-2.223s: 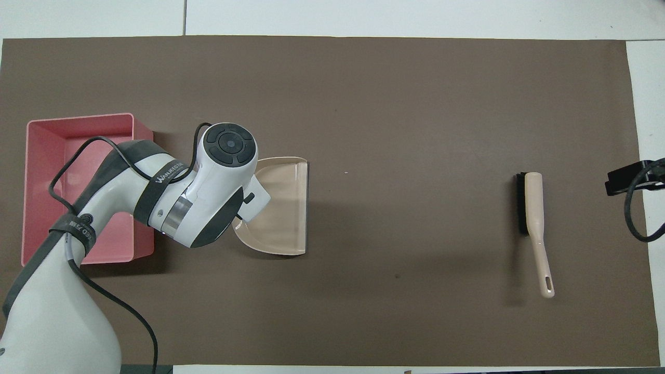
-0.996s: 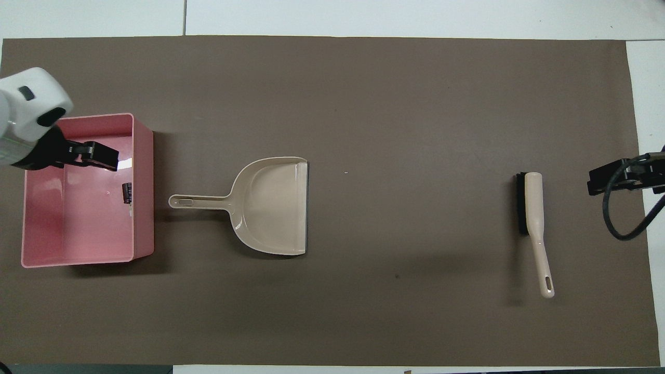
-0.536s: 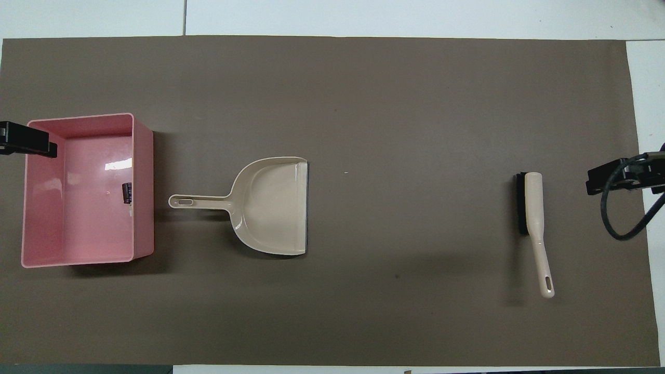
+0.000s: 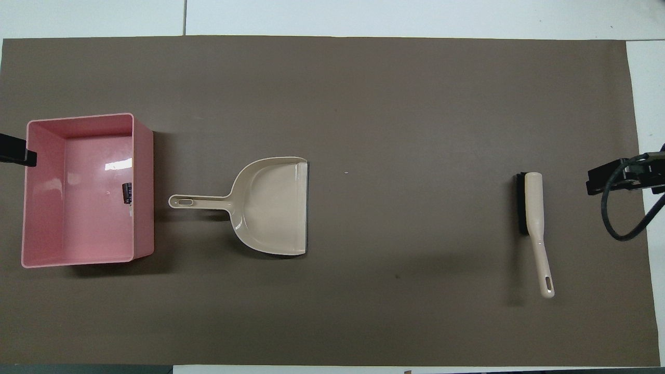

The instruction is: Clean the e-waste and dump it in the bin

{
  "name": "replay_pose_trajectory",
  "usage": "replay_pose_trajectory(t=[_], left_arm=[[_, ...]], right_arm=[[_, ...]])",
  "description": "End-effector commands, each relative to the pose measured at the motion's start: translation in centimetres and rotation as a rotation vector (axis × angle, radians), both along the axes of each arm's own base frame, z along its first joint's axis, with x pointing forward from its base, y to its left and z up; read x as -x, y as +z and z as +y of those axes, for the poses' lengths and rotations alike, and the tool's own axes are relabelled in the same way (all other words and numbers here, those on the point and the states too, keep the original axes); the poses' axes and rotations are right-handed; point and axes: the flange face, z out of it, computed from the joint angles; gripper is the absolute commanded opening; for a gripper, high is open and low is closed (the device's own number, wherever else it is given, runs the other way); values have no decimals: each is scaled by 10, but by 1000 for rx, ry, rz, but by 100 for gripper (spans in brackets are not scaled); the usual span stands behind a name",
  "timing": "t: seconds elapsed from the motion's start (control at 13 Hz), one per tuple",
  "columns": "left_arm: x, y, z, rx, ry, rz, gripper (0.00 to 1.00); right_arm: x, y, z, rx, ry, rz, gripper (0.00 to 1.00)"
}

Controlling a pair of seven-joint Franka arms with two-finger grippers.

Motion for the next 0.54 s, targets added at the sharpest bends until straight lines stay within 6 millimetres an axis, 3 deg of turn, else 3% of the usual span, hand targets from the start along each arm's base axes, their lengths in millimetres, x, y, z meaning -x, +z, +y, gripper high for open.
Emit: replay_pose_trajectory(t=[0.0, 0.46], left_arm=[[0, 0, -1, 21, -16, 7, 98], [2, -1, -2, 31, -18, 7, 98]], right_arm=[[3, 2, 2, -18, -14, -11, 99], [4, 1, 1, -19, -8, -6, 99]])
